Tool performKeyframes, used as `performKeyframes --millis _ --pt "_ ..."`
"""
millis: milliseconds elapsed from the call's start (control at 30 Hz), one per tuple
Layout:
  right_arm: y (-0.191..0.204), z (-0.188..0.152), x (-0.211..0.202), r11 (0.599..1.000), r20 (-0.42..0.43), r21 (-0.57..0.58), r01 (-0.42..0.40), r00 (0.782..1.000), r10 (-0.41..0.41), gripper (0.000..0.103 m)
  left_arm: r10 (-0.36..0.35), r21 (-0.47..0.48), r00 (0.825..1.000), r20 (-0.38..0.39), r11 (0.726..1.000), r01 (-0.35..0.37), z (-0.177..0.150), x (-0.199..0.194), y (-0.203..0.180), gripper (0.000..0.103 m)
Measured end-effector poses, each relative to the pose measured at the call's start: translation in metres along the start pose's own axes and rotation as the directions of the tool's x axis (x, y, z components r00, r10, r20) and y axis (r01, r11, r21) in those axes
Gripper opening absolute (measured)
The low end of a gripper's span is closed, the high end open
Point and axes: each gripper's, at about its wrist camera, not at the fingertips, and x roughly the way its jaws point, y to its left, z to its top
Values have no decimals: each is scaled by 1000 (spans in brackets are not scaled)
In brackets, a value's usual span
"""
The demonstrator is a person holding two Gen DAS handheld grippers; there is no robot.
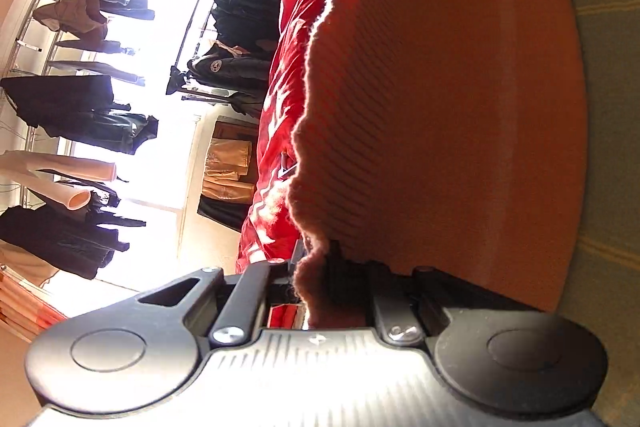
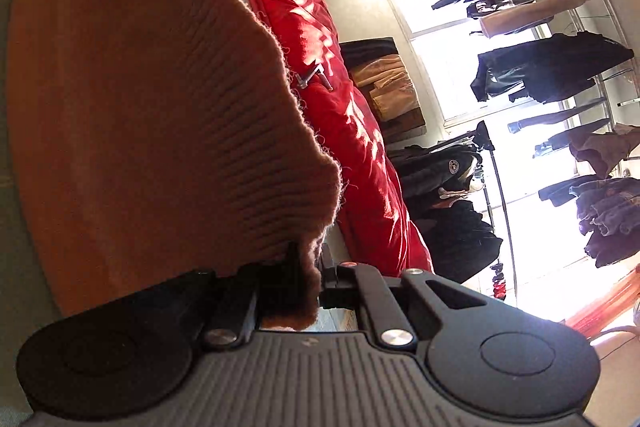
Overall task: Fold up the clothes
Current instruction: 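Lift the hem with both grippers and fold it over toward the collar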
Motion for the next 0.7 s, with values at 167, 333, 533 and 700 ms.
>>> performKeyframes --millis 167,333,533,700 --pt "-2 13 50 999 -1 15 30 1000 -30 8 12 -24 1000 -25 1000 -13 5 50 6 9" --pt "-9 25 94 998 -10 50 42 999 -42 8 3 -43 999 -52 999 -6 2 89 7 9" --pt "0 30 137 998 -40 57 18 999 -16 8 -44 -58 996 -80 998 39 -2 118 0 10" --pt "17 29 166 996 -72 77 -44 996 49 9 -113 -76 988 -105 992 105 -6 123 -16 16"
